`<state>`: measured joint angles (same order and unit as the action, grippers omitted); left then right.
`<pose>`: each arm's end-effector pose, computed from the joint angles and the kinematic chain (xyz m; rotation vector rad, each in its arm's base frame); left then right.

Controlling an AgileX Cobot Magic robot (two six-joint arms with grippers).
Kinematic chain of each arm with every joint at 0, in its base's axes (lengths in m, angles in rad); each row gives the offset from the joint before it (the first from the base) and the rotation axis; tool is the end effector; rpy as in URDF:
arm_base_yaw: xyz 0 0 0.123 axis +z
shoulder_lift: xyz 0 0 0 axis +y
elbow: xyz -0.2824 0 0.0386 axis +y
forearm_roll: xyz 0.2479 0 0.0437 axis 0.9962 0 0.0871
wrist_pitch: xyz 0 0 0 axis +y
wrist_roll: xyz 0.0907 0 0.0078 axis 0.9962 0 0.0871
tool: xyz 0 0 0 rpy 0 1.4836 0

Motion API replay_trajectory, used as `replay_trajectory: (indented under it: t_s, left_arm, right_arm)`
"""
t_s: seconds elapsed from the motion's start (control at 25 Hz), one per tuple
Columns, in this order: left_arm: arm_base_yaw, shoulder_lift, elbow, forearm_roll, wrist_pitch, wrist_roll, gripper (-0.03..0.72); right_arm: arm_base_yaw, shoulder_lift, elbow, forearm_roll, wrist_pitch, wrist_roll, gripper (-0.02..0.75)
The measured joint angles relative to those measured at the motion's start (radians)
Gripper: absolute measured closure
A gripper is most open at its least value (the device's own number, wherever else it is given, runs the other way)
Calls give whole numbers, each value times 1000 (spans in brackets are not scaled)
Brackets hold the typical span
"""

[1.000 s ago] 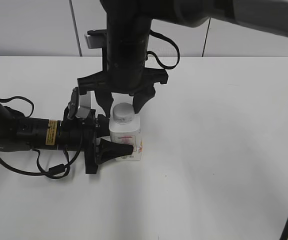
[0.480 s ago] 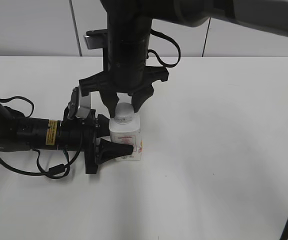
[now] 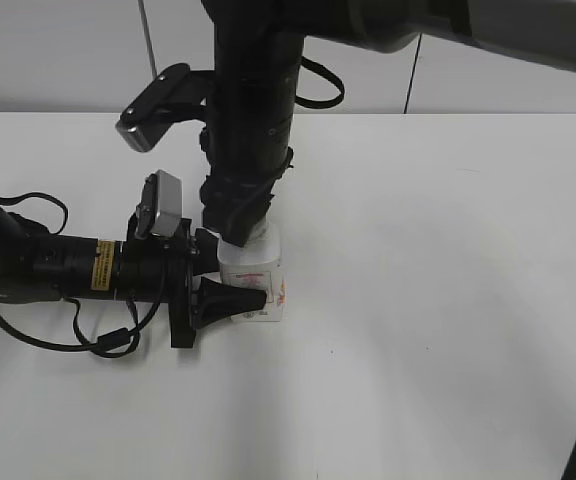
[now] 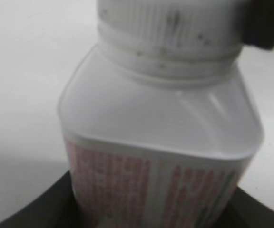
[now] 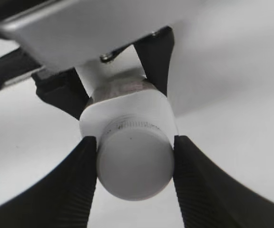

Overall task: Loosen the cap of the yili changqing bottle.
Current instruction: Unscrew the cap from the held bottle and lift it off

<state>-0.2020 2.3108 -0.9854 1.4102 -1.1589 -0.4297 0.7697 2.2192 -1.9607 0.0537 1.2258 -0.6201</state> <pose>0.3225 -0.1501 0.0455 1.3248 1.5691 -1.0268 0.3327 0.3288 0.2141 -1.8865 2.2949 0.0965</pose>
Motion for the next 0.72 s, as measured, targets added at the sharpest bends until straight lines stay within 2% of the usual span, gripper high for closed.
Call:
replay_trajectory:
  t_s: [0.24,0.32,0.48,0.72]
  left_arm:
    - [0,0,0,0,0,1,294]
    - [0,0,0,0,0,2,294]
    - [0,0,0,0,0,3,294]
    - [0,0,0,0,0,3,295]
  right_arm:
    - [0,0,0,-4,2,-476,346]
    - [0,0,0,-9,2,-580,346]
    - [0,0,0,-12,3,-699,346]
    - [0,0,0,-15,3,-726,346]
